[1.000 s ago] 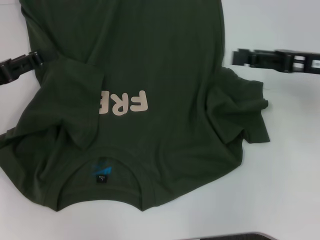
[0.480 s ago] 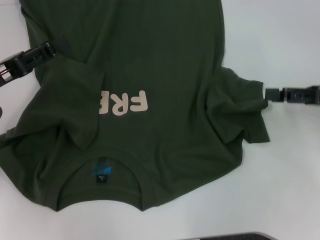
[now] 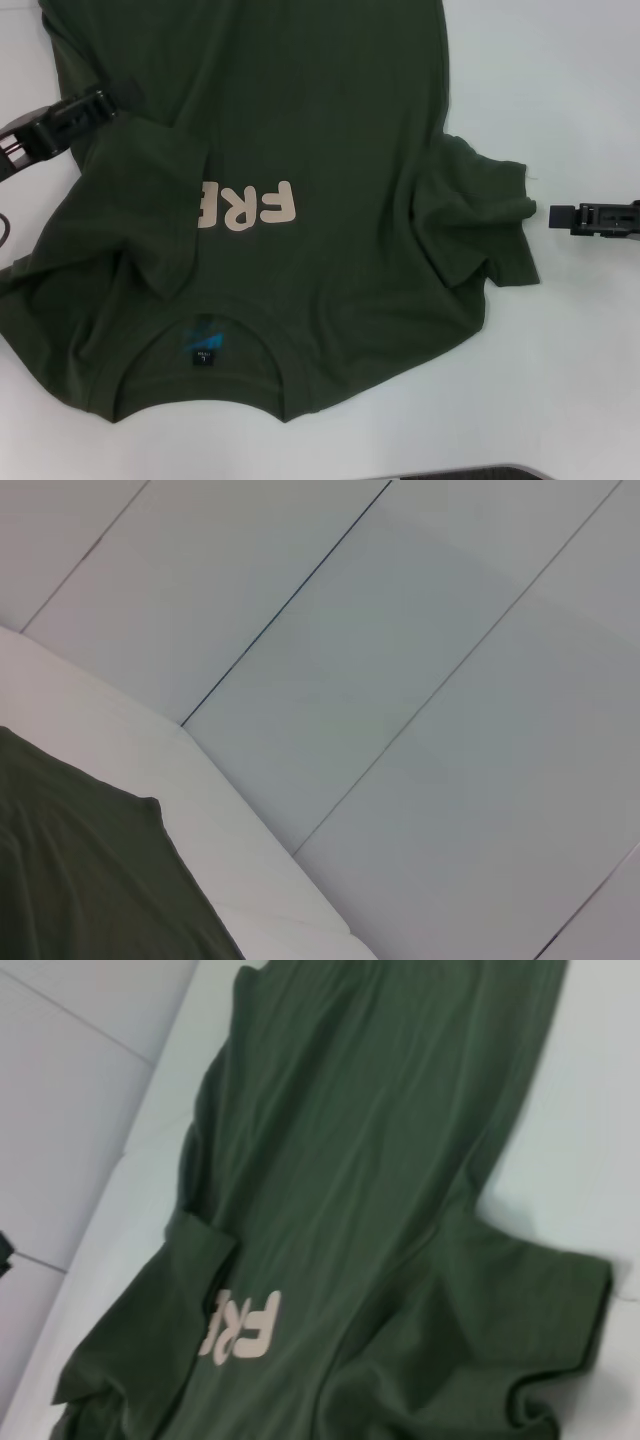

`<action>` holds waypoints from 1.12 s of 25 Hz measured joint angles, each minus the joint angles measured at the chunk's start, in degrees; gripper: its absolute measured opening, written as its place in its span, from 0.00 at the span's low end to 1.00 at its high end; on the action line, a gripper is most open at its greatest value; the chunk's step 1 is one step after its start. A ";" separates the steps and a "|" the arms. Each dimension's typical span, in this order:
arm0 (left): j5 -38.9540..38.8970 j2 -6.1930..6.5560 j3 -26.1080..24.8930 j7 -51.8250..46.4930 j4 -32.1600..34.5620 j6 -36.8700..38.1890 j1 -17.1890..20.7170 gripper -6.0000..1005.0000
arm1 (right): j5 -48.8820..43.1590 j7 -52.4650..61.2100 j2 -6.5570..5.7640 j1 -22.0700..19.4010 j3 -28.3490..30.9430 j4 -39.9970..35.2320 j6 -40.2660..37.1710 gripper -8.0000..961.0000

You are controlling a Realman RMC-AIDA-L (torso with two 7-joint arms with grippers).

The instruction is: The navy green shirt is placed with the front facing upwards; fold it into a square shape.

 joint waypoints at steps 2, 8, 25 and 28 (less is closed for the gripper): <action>0.02 -0.04 0.09 0.00 -0.01 -0.02 0.01 0.88 | -0.08 -0.09 0.23 -0.02 0.04 0.02 1.00 0.94; 0.07 -0.06 0.11 0.01 -0.05 -0.07 0.16 0.88 | -0.07 -0.61 1.07 0.62 0.08 -0.06 3.24 0.94; -0.01 -0.04 -0.13 0.07 -0.04 -0.69 0.55 0.88 | -0.10 -0.37 2.44 3.33 -0.64 2.11 7.49 0.93; -0.03 0.03 -0.17 0.09 -0.04 -0.83 0.51 0.88 | -0.12 -0.09 2.55 3.21 -0.64 2.13 7.47 0.93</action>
